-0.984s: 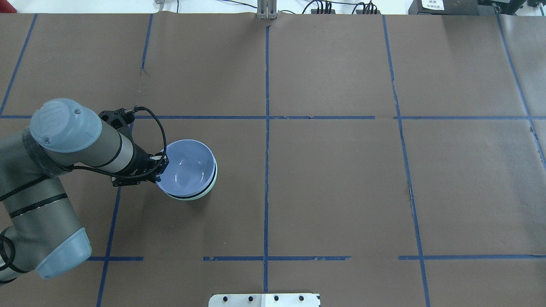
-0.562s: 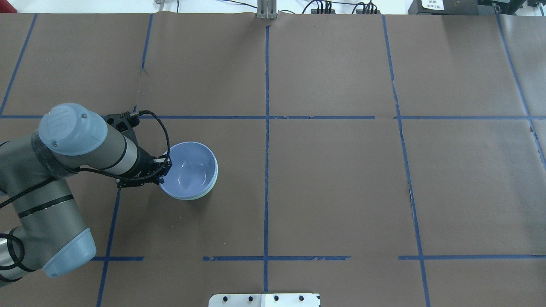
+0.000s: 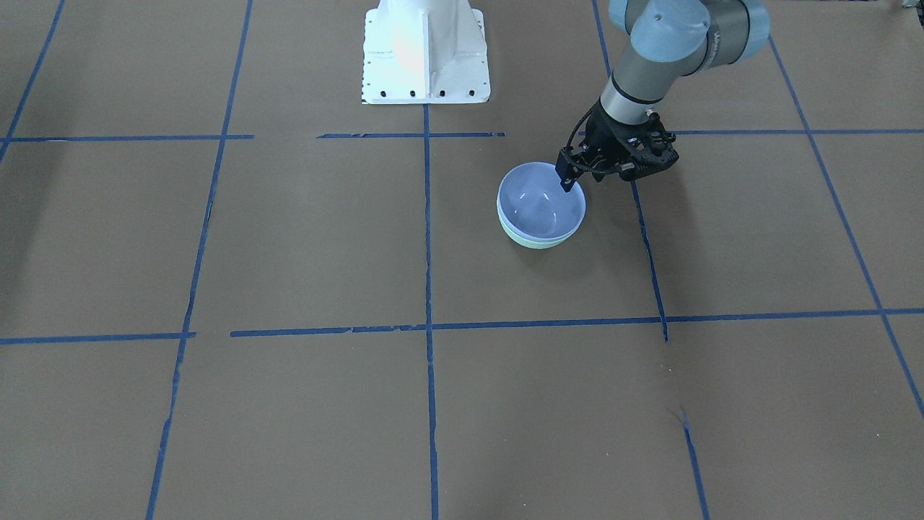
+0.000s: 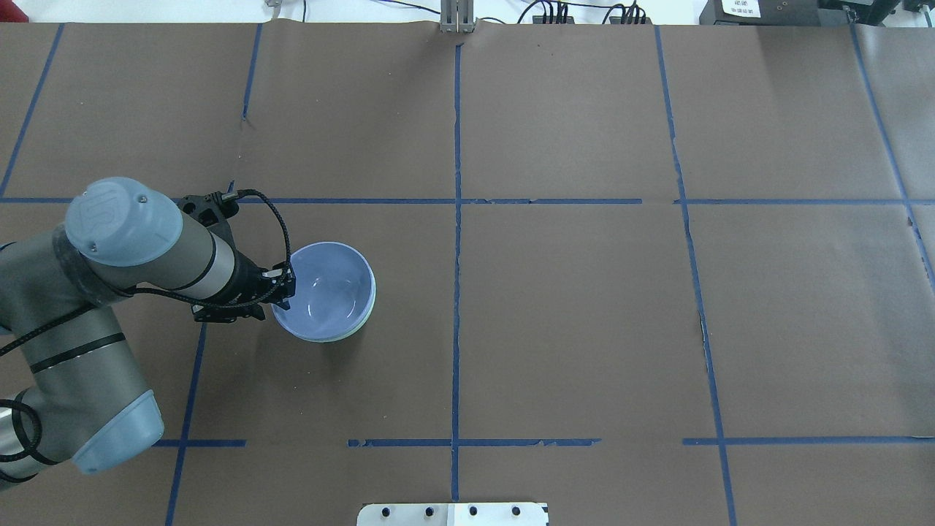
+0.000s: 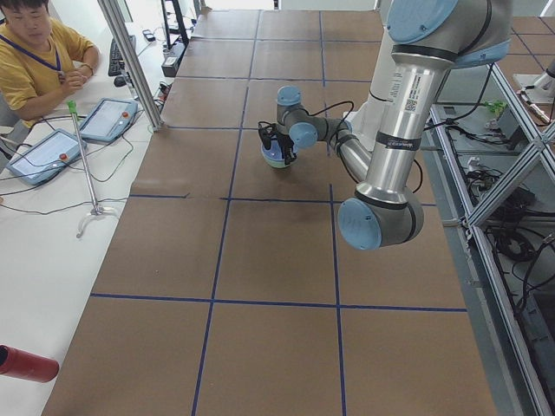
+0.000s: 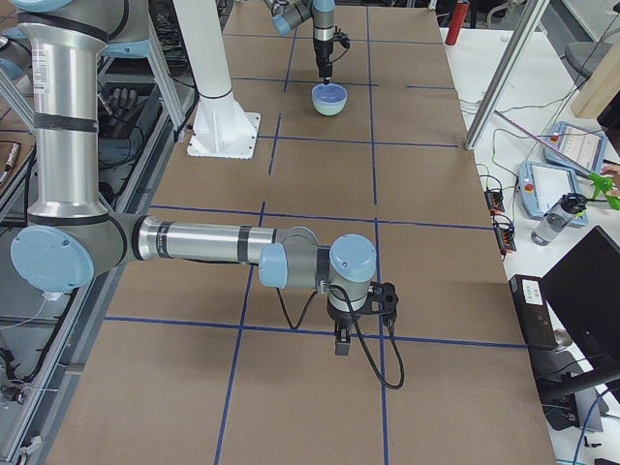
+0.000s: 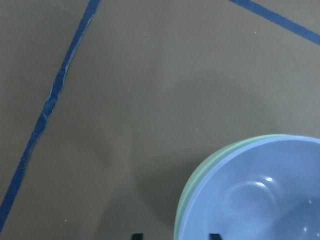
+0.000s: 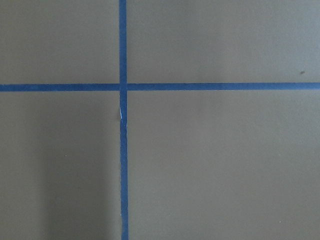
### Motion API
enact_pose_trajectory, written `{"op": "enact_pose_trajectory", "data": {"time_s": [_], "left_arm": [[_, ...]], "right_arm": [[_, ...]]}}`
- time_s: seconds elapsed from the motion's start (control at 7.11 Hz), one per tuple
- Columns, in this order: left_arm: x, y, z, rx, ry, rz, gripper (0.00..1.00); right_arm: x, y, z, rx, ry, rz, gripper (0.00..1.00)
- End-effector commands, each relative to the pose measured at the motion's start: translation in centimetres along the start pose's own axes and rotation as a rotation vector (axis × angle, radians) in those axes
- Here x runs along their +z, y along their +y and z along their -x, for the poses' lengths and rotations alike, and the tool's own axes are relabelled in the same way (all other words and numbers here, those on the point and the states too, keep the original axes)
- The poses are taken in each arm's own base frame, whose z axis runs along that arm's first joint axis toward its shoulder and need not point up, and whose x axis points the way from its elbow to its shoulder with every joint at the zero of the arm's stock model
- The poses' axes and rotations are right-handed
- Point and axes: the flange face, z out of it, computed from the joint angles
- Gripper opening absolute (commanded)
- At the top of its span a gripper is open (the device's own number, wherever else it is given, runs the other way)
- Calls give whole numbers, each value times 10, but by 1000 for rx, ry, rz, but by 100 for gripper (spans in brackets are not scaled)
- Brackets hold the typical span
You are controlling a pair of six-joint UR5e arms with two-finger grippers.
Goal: Stack blue bowl on green bowl
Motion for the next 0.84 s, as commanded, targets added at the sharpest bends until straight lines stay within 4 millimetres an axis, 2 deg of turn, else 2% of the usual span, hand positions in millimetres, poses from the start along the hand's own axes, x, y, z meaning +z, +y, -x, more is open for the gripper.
{"op": "enact_pose_trajectory", "data": {"time_s": [0.0, 0.14, 0.28, 0.56, 0.7], "left_arm": [[-51, -59, 59, 181, 6, -11, 100], [-75, -97, 117, 299, -21, -22, 100], [-100, -133, 188, 434, -70, -50, 100], [-155, -186, 345, 589, -161, -99, 100], [-163, -209, 413, 644, -203, -91, 100]], "right_arm": [[0, 0, 0, 1, 0, 1, 100], [0, 0, 0, 1, 0, 1, 100], [0, 0, 0, 0, 0, 0, 100], [0, 0, 0, 0, 0, 0, 100], [0, 0, 0, 0, 0, 0, 100]]}}
